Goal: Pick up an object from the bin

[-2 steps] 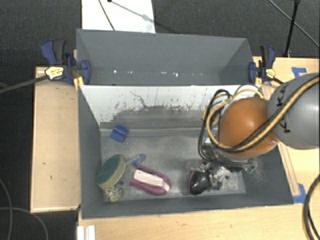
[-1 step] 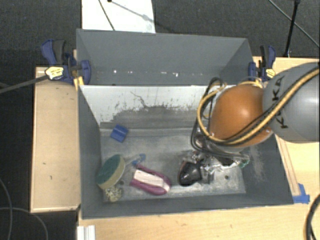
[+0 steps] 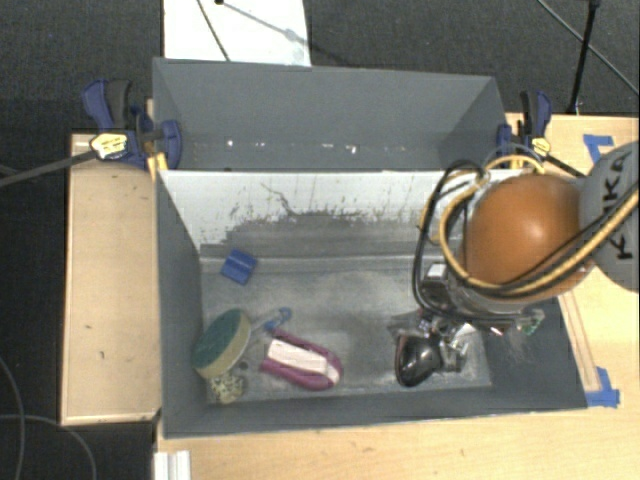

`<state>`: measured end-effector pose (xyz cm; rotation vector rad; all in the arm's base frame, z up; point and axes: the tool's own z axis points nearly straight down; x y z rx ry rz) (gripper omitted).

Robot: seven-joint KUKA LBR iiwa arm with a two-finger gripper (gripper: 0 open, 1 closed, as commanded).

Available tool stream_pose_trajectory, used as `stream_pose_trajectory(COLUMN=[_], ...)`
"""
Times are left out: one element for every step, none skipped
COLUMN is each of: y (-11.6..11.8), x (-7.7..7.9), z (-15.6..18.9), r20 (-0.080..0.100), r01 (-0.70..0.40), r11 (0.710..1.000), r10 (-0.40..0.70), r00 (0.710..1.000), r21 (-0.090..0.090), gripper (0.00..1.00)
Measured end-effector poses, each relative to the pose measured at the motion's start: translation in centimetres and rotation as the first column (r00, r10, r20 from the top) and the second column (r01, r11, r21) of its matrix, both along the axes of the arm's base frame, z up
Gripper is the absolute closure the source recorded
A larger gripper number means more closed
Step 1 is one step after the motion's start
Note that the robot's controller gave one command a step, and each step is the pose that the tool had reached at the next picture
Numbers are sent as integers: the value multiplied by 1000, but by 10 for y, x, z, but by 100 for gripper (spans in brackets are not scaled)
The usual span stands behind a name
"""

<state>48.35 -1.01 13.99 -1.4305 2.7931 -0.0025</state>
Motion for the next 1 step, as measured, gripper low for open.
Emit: stream_pose_trajectory(y=[-9], x=[10], z=[99], r20=[7], r01=[18], r11=[1000], r10=[-18], r00=[1000], r21=[0], gripper=[100])
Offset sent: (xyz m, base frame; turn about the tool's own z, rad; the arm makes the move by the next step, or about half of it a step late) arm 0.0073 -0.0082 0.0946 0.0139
